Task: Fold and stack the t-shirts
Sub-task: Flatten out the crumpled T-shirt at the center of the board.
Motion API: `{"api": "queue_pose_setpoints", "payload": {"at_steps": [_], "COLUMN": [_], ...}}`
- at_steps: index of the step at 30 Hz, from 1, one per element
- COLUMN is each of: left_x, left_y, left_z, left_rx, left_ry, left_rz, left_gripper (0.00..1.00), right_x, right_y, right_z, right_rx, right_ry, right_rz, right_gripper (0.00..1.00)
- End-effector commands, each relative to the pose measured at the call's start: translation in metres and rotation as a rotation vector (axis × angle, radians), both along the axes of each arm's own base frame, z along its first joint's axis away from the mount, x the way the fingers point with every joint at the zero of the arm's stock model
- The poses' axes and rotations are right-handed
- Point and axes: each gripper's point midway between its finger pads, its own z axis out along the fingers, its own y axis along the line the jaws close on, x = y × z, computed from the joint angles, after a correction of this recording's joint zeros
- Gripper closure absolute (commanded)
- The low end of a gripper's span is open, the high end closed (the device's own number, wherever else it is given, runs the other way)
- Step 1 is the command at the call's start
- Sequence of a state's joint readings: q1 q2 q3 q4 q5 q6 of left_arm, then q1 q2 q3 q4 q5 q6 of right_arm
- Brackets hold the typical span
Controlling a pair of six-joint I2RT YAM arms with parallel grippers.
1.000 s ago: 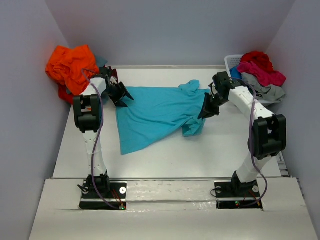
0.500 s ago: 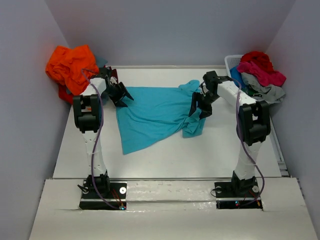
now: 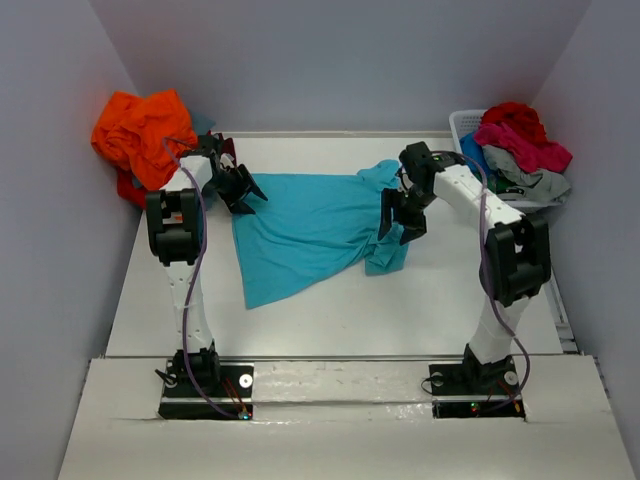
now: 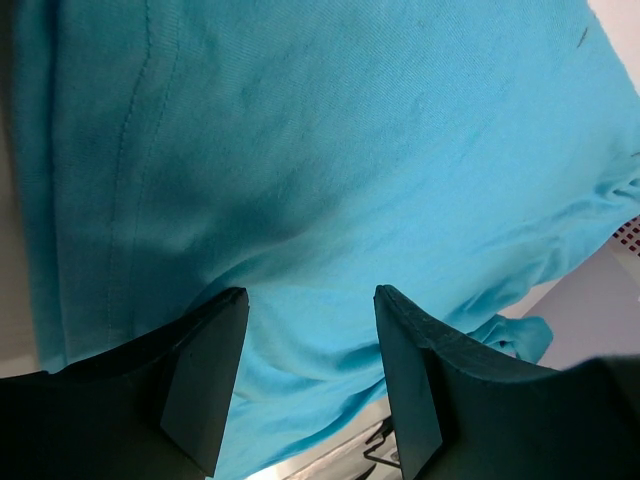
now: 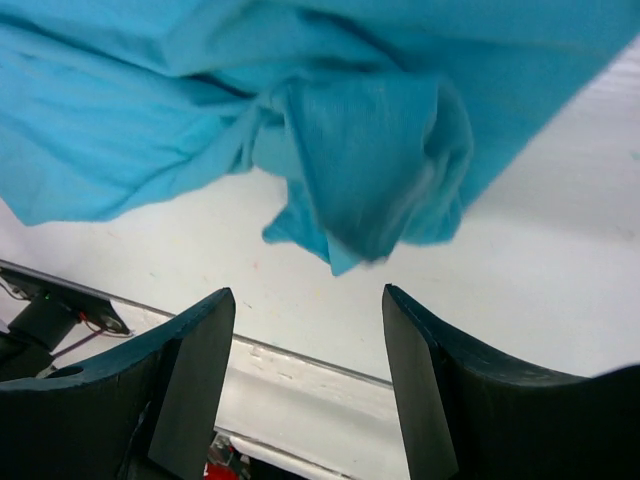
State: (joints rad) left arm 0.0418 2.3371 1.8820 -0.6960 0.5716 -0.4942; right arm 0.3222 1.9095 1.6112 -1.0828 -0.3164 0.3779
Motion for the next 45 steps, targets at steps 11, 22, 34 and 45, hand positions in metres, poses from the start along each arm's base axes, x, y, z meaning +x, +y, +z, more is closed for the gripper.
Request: {"api": "queue_pose_setpoints", "payload": {"at_steps": [11, 22, 34, 45], "left_x": [-0.002, 0.000, -0.001, -0.004], "left_y": [0.053, 0.052, 0.052, 0.053], "left_z": [-0.052, -0.049, -0.050, -0.054], "left_rx": [0.136, 0.125, 0.129, 0.133], "left_ry": [0.072, 0.061, 0.062, 0.073], "left_rz": [0.077, 0.073, 0.072, 0.072], "left_gripper": [0.33, 0.33, 0.33, 0.33], "right_x": [-0.022, -0.043, -0.051, -0.019], "right_y": [-0.001, 0.002, 0.008, 0.025], "right_z": [0.011, -0.026, -0.063, -0.035], "right_rx": [-0.003, 0.027, 0.039, 0.060], "right_ry": [0.020, 0.117, 0.180, 0.087], "right_rz": [-0.018, -0.010, -0.016, -0.022], "right_gripper": [0.33, 0.35, 0.39, 0.45]}}
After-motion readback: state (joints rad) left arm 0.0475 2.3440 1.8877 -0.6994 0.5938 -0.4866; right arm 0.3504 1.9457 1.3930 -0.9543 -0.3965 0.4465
